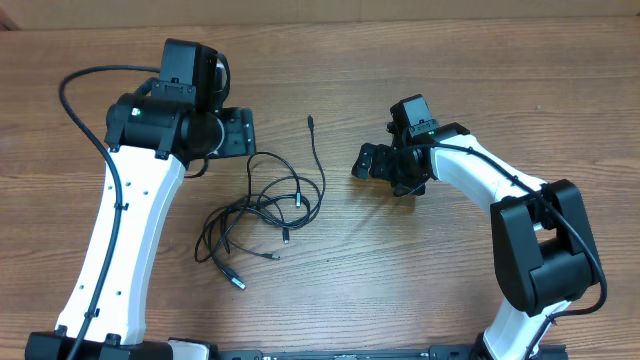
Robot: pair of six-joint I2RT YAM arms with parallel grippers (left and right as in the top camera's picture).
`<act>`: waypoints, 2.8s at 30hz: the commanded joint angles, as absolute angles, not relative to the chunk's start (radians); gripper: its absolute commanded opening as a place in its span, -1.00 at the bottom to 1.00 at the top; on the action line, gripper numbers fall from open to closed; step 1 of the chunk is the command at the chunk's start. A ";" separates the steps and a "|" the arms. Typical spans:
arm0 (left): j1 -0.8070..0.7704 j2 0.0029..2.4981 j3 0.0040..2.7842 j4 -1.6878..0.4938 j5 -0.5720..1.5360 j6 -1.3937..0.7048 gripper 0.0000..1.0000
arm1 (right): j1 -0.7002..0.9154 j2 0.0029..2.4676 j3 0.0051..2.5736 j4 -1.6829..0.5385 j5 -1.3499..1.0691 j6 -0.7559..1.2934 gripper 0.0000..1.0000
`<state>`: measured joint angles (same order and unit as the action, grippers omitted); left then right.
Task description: Untangle cables
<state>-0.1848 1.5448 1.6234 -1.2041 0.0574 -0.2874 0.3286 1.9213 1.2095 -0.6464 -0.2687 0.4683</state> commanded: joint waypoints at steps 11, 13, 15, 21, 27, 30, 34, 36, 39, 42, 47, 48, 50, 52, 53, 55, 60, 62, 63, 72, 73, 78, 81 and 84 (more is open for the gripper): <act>-0.334 1.662 1.445 -1.187 0.234 -0.290 -0.92 | 0.326 1.930 1.179 -0.651 -0.232 0.471 1.00; -0.363 1.692 1.422 -1.175 0.245 -0.264 -0.92 | 0.326 1.930 1.179 -0.651 -0.231 0.471 1.00; -0.397 1.727 1.406 -1.152 0.260 -0.232 -0.92 | 0.326 1.930 1.179 -0.651 -0.231 0.471 1.00; -0.468 1.819 1.396 -1.060 0.259 -0.233 -0.85 | 0.326 1.930 1.179 -0.651 -0.231 0.471 1.00; -0.491 1.920 1.394 -1.032 0.247 -0.278 -0.78 | 0.326 1.930 1.179 -0.652 -0.229 0.471 1.00; -0.493 1.977 1.394 -1.030 0.244 -0.278 -0.77 | 0.326 1.930 1.179 -0.652 -0.229 0.471 1.00; -0.492 2.032 1.394 -1.014 0.223 -0.278 -0.47 | 0.326 1.930 1.179 -0.652 -0.229 0.471 1.00; -0.491 2.039 1.394 -1.012 0.202 -0.278 -0.44 | 0.326 1.930 1.179 -0.652 -0.228 0.471 1.00; -0.490 2.039 1.401 -1.013 0.199 -0.278 -0.48 | 0.326 1.930 1.179 -0.652 -0.228 0.471 1.00; -0.490 2.032 1.431 -1.044 0.199 -0.277 -0.54 | 0.326 1.930 1.179 -0.651 -0.229 0.471 1.00; -0.491 1.977 1.493 -1.125 0.152 -0.278 -0.49 | 0.326 1.930 1.179 -0.653 -0.230 0.462 1.00; -0.490 1.956 1.497 -1.137 0.127 -0.278 -0.47 | 0.326 1.930 1.179 -0.653 -0.243 0.440 1.00; -0.488 1.906 1.499 -1.172 0.056 -0.302 -0.42 | 0.326 1.930 1.179 -0.652 -0.297 0.384 1.00; -0.477 1.858 1.499 -1.220 -0.046 -0.363 -0.38 | 0.333 1.930 1.179 -0.651 -0.363 0.360 1.00; -0.469 1.839 1.499 -1.242 -0.089 -0.386 -0.34 | 0.343 1.930 1.179 -0.651 -0.381 0.361 0.99; -0.441 1.800 1.499 -1.290 -0.152 -0.426 -0.28 | 0.377 1.930 1.179 -0.642 -0.386 0.361 1.00; -0.356 1.779 1.485 -1.340 -0.072 -0.387 0.05 | 0.519 1.930 1.188 -0.651 -0.281 0.396 1.00; -0.345 1.779 1.457 -1.319 -0.069 -0.381 0.08 | 0.562 1.930 1.203 -0.681 -0.237 0.397 1.00; -0.342 1.779 1.441 -1.303 -0.070 -0.380 0.07 | 0.580 1.930 1.213 -0.696 -0.227 0.397 1.00; -0.250 1.779 1.314 -1.176 -0.106 -0.406 0.35 | 0.702 1.930 1.237 -0.710 -0.074 0.468 0.99; -0.235 1.779 1.307 -1.169 -0.104 -0.404 0.34 | 0.708 1.930 1.237 -0.699 -0.072 0.469 1.00; -0.170 1.779 1.248 -1.088 -0.028 -0.329 0.33 | 0.735 1.932 1.237 -0.649 0.001 0.499 1.00; -0.152 1.779 1.205 -1.031 0.012 -0.300 0.33 | 0.751 1.942 1.237 -0.627 0.039 0.502 1.00; -0.149 1.779 1.167 -0.989 0.028 -0.291 0.34 | 0.775 1.970 1.237 -0.603 0.104 0.501 0.99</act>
